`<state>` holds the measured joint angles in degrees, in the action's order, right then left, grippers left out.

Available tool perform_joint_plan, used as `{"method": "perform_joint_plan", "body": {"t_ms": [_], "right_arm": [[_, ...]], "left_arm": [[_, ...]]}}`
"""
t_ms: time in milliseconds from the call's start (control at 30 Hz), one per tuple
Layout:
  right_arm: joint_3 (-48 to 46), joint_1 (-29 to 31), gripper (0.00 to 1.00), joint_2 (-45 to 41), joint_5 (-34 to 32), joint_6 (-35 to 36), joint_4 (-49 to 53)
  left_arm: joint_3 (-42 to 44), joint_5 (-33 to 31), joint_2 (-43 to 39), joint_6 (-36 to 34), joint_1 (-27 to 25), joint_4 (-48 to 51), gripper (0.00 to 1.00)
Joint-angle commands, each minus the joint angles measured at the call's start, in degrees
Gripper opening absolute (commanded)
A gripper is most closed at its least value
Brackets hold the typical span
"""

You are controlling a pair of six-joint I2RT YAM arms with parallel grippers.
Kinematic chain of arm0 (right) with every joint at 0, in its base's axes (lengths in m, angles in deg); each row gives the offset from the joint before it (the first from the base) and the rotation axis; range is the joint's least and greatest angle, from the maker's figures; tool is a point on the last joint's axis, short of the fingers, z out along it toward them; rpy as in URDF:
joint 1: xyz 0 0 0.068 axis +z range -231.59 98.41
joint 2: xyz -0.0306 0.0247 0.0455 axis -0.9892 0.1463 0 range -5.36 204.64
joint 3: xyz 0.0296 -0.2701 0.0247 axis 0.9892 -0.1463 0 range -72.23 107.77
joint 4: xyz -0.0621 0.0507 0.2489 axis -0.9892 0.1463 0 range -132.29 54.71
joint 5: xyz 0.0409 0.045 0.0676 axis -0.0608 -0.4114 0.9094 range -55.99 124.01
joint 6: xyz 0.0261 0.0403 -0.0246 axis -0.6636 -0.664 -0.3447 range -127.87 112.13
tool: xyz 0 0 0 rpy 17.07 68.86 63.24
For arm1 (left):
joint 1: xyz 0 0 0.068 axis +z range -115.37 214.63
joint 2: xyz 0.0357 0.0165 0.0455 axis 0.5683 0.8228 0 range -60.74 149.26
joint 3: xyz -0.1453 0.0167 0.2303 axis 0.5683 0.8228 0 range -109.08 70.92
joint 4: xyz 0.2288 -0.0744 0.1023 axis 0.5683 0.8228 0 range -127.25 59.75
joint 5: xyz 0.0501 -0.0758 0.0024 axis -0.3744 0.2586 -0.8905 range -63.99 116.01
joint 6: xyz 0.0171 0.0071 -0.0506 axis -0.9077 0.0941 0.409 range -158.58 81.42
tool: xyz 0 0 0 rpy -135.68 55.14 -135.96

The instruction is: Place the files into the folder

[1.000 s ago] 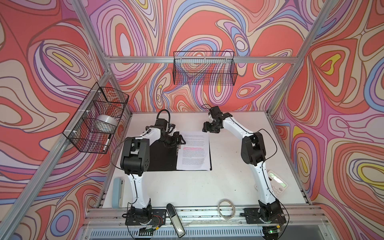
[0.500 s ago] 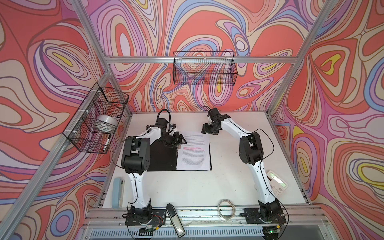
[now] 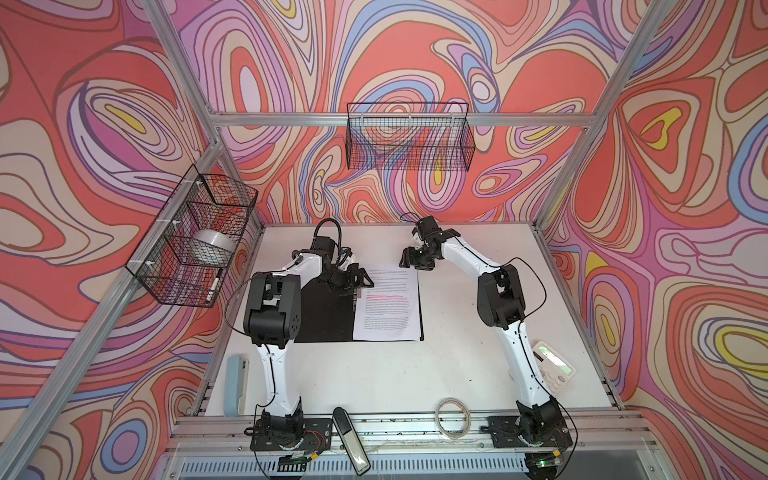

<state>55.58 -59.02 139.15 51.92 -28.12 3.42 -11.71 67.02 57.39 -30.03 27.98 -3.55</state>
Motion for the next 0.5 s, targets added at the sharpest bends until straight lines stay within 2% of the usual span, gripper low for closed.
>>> {"method": "perform_joint_plan", "body": {"t_ms": [0,300,467], "right_arm": [[1.9,-0.1,0.68,1.4,0.5,0.0,0.2],[-6.7,-0.2,0.70,-7.8,-10.4,-0.2,-6.6],[-6.9,-1.4,0.70,-6.8,-12.9,-2.7,-5.2]], "left_arm": [[-1.3,1.1,2.1,-1.2,0.1,2.6,1.00],[-1.6,0.9,0.5,-2.2,0.1,3.5,1.00],[-1.5,1.1,0.6,-2.7,0.0,4.0,1.00]]}}
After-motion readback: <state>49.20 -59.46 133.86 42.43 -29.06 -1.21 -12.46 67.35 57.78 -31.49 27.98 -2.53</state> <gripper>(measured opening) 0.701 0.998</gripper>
